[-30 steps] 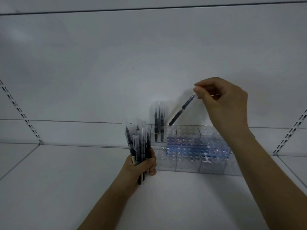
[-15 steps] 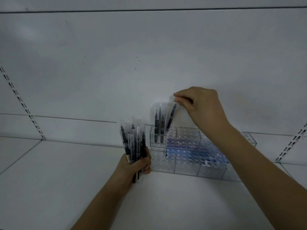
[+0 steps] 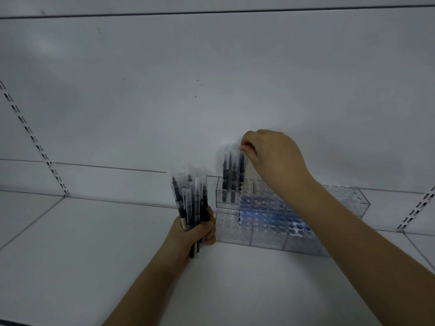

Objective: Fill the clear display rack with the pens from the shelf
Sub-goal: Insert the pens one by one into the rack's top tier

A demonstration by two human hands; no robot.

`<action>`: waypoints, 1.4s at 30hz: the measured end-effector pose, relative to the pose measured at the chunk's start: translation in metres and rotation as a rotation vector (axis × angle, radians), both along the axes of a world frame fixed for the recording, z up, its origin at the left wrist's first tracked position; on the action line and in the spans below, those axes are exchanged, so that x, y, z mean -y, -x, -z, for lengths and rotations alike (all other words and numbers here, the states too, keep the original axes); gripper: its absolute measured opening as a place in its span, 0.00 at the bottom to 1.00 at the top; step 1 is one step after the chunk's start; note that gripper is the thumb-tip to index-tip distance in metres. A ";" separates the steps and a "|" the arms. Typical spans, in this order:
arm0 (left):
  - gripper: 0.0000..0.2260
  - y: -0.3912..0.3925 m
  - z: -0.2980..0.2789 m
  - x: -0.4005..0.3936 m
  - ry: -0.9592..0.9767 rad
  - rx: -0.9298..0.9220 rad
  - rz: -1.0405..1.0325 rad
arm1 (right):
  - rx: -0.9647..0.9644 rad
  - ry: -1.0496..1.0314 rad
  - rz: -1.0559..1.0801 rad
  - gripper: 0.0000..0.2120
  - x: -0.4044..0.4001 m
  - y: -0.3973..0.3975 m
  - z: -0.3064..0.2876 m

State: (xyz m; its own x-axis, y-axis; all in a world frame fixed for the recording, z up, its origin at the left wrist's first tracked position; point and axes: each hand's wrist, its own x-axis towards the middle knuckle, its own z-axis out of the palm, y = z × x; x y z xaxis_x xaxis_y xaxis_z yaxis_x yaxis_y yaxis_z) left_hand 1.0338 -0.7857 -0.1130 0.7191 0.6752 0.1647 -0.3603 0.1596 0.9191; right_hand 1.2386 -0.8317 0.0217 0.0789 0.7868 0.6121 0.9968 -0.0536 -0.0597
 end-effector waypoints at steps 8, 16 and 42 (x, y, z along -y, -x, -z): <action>0.07 0.001 -0.001 0.001 -0.006 0.027 0.077 | -0.419 -0.190 -0.041 0.09 0.048 0.036 0.009; 0.11 0.001 0.004 0.004 -0.070 -0.082 0.070 | -0.958 0.072 -0.306 0.06 0.041 0.061 0.062; 0.11 0.000 0.005 -0.004 -0.108 -0.079 -0.131 | -0.448 -0.135 -0.072 0.06 0.024 0.005 0.027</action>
